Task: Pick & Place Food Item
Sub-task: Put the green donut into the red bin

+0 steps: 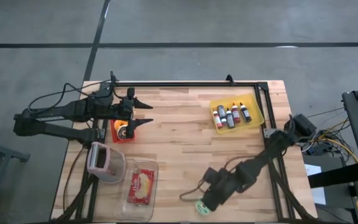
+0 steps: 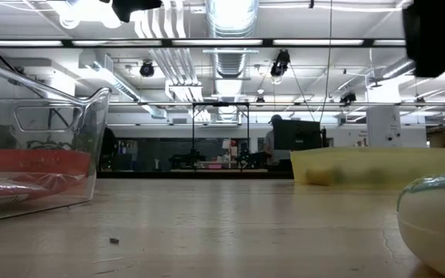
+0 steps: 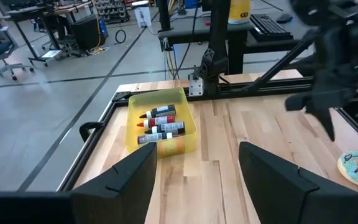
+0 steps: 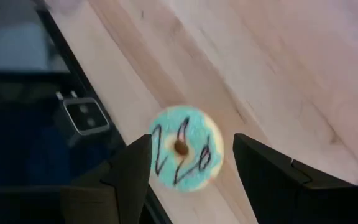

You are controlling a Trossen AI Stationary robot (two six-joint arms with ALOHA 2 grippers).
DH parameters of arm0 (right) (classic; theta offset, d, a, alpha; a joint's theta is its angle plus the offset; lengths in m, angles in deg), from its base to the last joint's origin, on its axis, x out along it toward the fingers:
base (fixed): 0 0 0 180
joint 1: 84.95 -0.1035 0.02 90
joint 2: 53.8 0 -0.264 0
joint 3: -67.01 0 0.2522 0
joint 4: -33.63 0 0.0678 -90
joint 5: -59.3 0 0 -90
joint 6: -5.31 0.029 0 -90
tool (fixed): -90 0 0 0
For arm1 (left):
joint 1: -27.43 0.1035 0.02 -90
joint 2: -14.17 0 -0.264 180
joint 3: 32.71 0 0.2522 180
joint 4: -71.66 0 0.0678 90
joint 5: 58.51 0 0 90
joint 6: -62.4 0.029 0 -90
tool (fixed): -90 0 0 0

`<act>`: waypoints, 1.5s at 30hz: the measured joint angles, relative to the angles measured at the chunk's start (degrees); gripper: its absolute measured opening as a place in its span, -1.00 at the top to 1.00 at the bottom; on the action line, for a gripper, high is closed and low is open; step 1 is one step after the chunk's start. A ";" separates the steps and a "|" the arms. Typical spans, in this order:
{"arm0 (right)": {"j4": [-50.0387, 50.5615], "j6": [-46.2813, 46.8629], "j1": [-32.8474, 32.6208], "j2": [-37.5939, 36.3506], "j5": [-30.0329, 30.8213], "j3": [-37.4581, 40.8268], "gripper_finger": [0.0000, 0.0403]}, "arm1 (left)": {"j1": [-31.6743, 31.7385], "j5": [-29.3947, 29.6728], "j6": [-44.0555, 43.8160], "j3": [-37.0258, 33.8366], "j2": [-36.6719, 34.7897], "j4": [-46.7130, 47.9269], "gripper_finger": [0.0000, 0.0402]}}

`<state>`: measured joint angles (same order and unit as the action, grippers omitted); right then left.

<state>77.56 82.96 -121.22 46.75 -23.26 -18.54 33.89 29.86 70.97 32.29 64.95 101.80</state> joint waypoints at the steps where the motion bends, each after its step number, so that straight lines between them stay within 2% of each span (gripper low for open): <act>1: 3.30 0.00 -0.56 1.58 0.01 -2.93 -0.10 | 0.00 -0.01 0.00 0.00 0.00 0.00 -0.15; 13: 31.42 2.16 -3.26 22.14 -0.46 -31.42 -0.10 | -0.02 -0.02 -0.01 0.00 0.00 0.00 -0.15; 21: 41.86 3.85 -3.26 30.41 -3.36 -44.88 -0.10 | -0.02 0.00 0.00 0.00 0.00 0.00 -0.15; 27: 44.45 3.85 -3.24 31.87 -3.52 -47.66 -0.10 | -0.02 0.00 0.00 0.00 0.00 0.00 -0.15; 45: 42.37 3.49 -3.24 31.72 -4.44 -45.09 -0.10 | -0.02 0.00 0.00 0.00 0.00 0.00 -0.15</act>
<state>119.93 86.45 -124.46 78.47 -27.70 -63.63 33.87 29.86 70.97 32.29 64.95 101.80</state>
